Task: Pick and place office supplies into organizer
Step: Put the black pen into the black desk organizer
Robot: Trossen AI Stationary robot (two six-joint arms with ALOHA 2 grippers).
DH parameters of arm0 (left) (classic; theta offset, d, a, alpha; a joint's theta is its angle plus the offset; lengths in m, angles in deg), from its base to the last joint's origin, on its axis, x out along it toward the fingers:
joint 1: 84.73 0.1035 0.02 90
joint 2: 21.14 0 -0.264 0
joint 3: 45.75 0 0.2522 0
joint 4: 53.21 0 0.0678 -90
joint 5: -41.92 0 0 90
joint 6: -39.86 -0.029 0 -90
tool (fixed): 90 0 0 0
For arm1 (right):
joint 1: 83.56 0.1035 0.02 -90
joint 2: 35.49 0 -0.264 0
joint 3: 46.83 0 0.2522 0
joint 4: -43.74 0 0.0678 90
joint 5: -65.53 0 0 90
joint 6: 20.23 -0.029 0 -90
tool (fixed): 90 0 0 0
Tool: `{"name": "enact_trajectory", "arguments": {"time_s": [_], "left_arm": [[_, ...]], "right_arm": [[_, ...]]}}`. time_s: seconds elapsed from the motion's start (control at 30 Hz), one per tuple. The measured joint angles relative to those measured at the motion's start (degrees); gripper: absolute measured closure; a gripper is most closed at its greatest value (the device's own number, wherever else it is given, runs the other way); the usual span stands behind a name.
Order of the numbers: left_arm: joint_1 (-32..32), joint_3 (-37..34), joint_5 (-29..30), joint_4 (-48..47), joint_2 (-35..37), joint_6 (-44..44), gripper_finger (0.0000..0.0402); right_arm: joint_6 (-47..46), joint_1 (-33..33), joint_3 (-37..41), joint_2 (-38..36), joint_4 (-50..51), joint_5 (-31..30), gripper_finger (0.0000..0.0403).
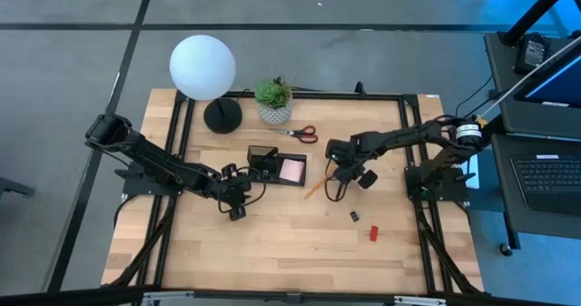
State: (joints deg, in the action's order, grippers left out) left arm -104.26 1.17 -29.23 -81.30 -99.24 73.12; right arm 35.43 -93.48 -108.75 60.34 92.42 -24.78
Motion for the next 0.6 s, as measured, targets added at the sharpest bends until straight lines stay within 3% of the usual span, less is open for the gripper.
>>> {"name": "enact_trajectory", "arguments": {"time_s": [0.6], "left_arm": [[0.02,0.00,0.00,0.00,0.00,0.00,0.0304]], "right_arm": [[-20.14,-2.29,-0.41,1.92,3.59,3.71,0.0281]]}}
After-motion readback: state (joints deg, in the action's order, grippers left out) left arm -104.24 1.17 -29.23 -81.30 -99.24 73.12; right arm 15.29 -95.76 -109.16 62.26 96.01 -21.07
